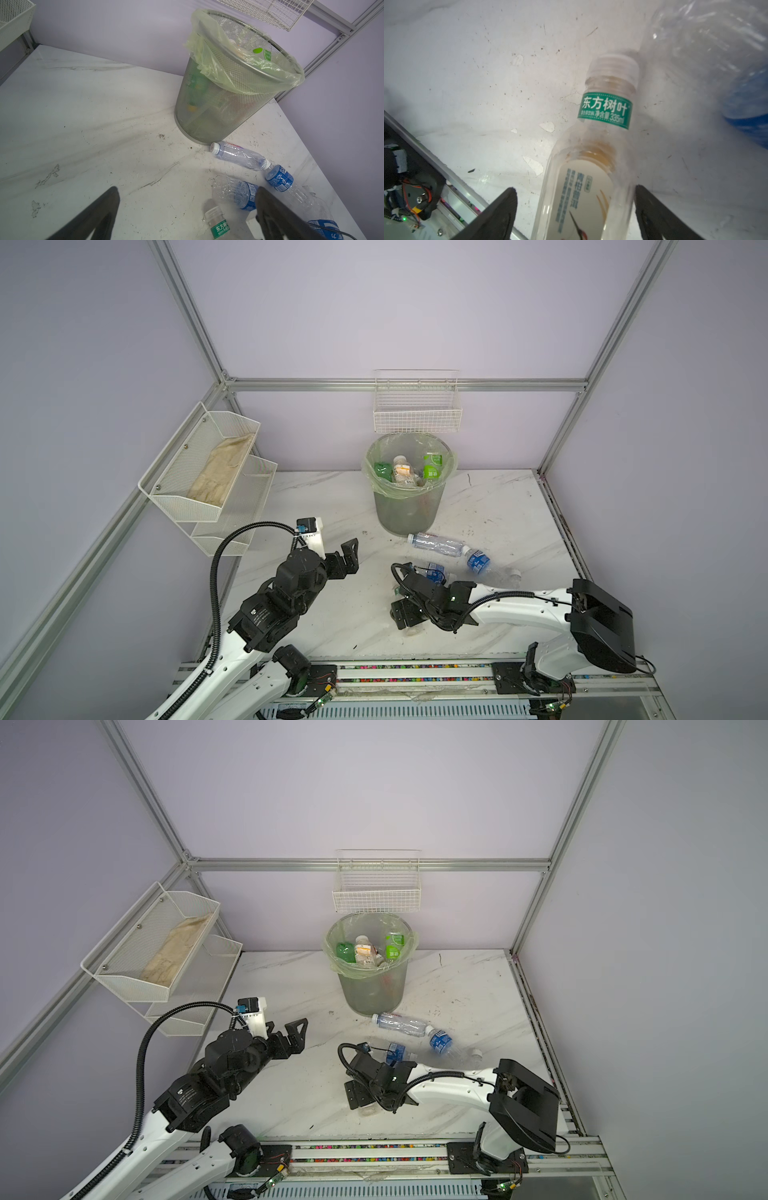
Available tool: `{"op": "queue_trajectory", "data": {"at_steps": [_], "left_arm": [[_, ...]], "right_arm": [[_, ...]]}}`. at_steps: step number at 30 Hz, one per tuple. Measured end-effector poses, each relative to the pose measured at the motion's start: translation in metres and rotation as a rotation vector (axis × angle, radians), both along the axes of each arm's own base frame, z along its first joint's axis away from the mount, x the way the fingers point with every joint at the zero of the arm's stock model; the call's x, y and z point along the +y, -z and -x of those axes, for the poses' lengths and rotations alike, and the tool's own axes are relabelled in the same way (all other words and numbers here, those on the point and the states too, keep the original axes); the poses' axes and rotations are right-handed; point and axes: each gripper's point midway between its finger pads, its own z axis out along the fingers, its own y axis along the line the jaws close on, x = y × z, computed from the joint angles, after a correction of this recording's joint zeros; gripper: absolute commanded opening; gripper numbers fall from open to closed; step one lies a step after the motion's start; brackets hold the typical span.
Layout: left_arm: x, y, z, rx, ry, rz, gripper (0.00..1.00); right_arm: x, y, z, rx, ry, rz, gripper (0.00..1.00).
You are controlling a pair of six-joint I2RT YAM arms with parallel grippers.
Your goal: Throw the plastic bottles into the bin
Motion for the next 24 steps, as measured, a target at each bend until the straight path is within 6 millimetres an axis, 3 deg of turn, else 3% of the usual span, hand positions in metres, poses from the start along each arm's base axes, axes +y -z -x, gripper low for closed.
{"op": "queue_trajectory", "data": {"at_steps": [2, 6, 10, 17, 24], "left_arm": [[0.001, 0.003, 0.001, 0.007, 0.0, -0.004, 1.0], [0.003, 0.005, 0.003, 0.007, -0.004, -0.003, 1.0], [0.007, 0.006, 0.007, 0.006, -0.017, 0.009, 1.0], [0.014, 0.0, 0.012, -0.012, -0.03, 0.025, 0.99], [0.015, 0.003, 0.013, -0.005, -0.033, 0.018, 1.0]], "right_arm": [[-0.001, 0.012, 0.003, 0.006, 0.005, 0.035, 0.84], [-0.002, 0.029, 0.002, -0.004, 0.023, 0.101, 0.68], [0.005, 0.028, -0.002, -0.025, 0.043, 0.108, 0.43], [0.009, 0.025, -0.001, -0.039, 0.049, 0.105, 0.1], [0.008, 0.021, -0.002, -0.051, 0.053, 0.098, 0.06]]}}
